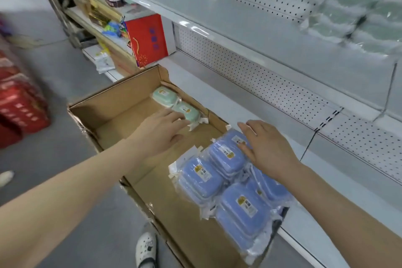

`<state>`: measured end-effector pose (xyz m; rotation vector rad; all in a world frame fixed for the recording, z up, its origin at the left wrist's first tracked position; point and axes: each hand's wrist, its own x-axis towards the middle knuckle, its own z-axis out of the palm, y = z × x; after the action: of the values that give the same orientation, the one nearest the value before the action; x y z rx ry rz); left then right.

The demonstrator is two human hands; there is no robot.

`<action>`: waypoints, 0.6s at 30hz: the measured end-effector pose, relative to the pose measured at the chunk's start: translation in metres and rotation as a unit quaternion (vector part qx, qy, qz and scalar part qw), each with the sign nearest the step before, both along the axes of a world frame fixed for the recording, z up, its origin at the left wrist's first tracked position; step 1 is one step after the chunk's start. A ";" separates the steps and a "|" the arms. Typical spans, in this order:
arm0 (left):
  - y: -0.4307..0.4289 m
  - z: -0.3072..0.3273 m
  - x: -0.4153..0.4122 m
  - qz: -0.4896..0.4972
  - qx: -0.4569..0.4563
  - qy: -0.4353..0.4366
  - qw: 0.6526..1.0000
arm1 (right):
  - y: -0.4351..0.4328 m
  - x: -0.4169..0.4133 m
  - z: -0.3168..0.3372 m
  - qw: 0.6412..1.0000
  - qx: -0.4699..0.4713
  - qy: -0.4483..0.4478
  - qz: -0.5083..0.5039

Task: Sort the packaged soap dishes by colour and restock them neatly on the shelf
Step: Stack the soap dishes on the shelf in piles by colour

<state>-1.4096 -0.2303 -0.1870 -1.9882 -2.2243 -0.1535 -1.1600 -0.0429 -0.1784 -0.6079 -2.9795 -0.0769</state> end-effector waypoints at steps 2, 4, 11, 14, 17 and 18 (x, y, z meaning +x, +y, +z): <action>-0.006 -0.019 -0.026 0.000 -0.017 -0.011 1.000 | -0.006 -0.027 -0.014 1.000 -0.014 -0.003 0.001; -0.008 -0.036 -0.058 0.003 -0.030 -0.022 0.999 | -0.011 -0.058 -0.028 1.000 -0.028 -0.007 0.000; 0.015 -0.095 -0.198 0.030 -0.066 -0.062 0.995 | -0.011 -0.197 -0.081 0.997 -0.058 -0.055 -0.022; 0.040 -0.117 -0.244 0.028 -0.079 -0.069 0.994 | 0.002 -0.250 -0.110 0.989 -0.095 -0.106 -0.049; 0.079 -0.141 -0.280 0.013 -0.102 -0.063 0.993 | 0.025 -0.290 -0.138 0.979 -0.116 -0.138 -0.093; 0.095 -0.148 -0.289 0.013 -0.106 -0.063 0.992 | 0.033 -0.300 -0.144 0.976 -0.125 -0.142 -0.112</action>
<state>-1.6987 -0.1355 -0.3354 -2.1074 -2.4364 -0.0414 -1.4600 -0.0103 -0.3223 -1.0453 -3.2058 0.2150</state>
